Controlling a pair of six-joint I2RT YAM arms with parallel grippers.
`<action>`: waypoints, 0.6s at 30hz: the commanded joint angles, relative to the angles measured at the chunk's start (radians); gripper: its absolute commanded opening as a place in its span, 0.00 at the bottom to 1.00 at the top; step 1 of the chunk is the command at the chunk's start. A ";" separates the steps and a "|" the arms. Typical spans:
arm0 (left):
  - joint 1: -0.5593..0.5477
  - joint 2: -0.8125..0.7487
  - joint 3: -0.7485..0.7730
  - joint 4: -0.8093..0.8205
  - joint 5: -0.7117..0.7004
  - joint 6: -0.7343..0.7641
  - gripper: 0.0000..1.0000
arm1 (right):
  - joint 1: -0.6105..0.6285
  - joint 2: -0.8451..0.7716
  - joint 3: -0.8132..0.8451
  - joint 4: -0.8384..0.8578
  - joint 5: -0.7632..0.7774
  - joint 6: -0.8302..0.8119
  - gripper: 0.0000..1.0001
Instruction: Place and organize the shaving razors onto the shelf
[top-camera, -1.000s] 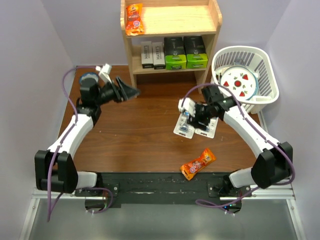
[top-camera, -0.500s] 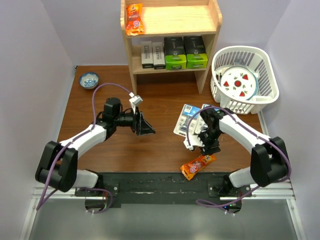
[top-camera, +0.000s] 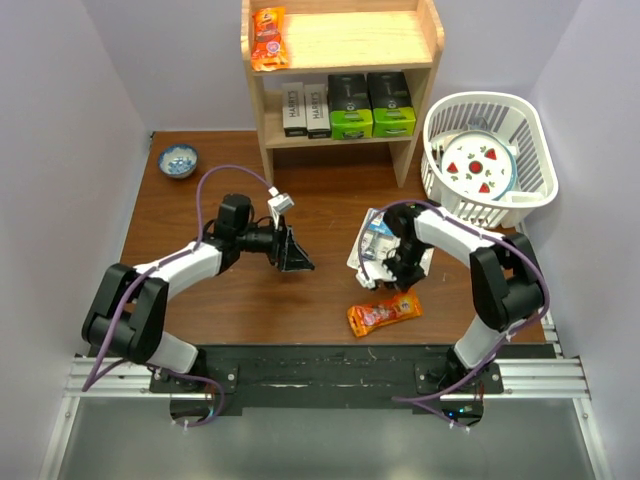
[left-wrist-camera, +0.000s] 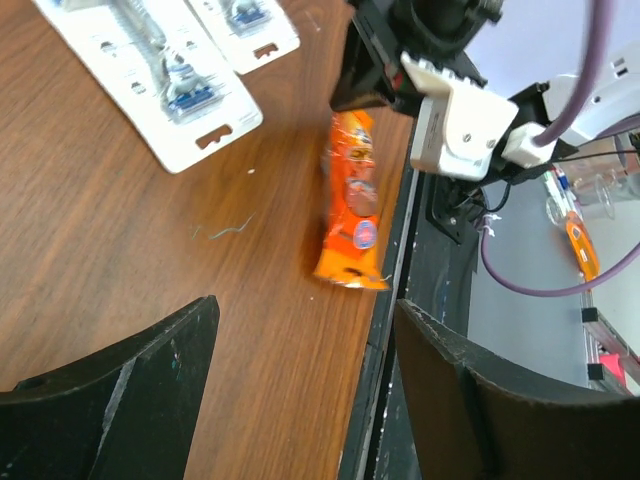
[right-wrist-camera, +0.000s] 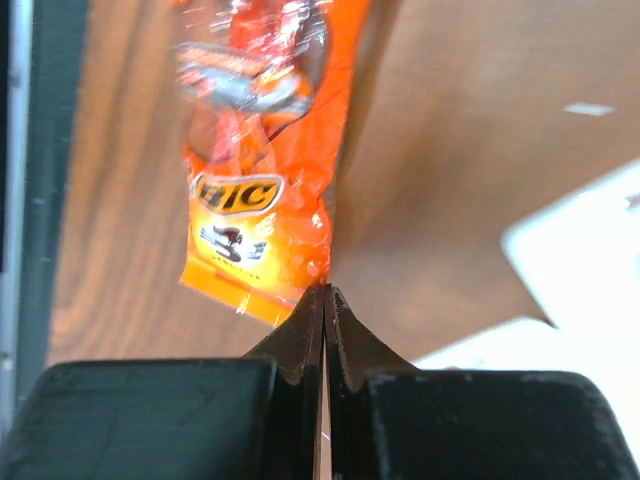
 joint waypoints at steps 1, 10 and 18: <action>-0.032 0.020 0.065 0.085 0.069 0.001 0.76 | 0.023 -0.073 0.128 -0.054 -0.042 -0.020 0.00; -0.126 0.077 0.188 -0.141 0.038 0.291 0.81 | 0.194 -0.245 0.168 0.050 -0.028 -0.054 0.00; -0.239 0.116 0.183 -0.248 -0.054 0.507 0.82 | 0.209 -0.227 0.194 0.067 -0.019 0.008 0.00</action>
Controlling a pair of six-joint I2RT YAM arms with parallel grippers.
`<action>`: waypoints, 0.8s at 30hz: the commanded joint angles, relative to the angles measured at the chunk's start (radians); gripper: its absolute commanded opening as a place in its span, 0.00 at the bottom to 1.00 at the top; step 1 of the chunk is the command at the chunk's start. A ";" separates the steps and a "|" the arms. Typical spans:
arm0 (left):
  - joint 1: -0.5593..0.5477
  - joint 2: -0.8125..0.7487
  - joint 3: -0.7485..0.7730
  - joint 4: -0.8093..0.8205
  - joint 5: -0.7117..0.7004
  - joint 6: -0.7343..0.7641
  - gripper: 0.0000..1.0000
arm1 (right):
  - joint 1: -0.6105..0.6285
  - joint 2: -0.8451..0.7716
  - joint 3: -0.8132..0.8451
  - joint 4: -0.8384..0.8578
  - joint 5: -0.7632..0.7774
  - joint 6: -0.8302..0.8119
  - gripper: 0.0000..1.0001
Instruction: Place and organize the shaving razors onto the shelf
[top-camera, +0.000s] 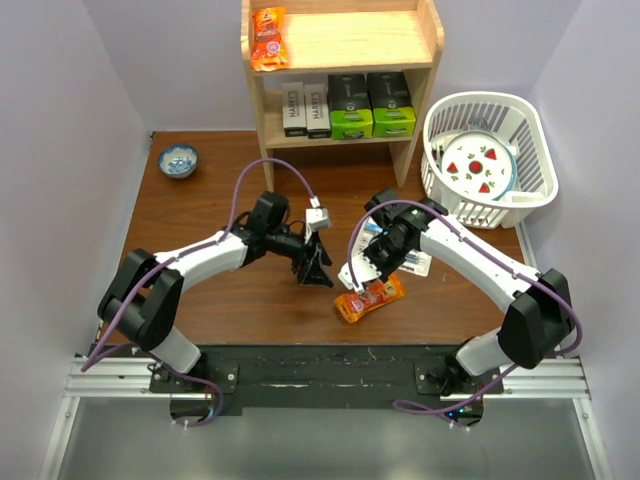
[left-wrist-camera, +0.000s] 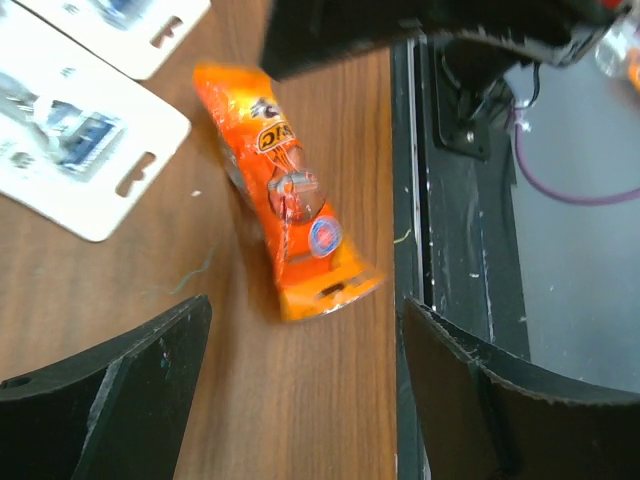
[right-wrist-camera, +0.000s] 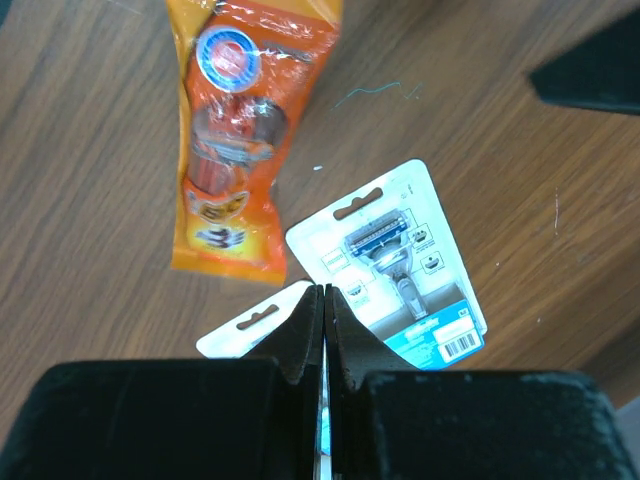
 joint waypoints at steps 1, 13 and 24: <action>-0.063 0.015 -0.026 -0.018 -0.089 0.131 0.82 | 0.000 0.001 0.033 0.025 -0.011 0.020 0.00; -0.068 0.262 0.012 0.199 -0.068 -0.021 0.80 | -0.008 -0.128 -0.080 0.276 0.015 0.407 0.47; -0.105 0.394 0.027 0.210 0.161 -0.108 0.65 | -0.037 -0.204 -0.180 0.310 0.056 0.460 0.47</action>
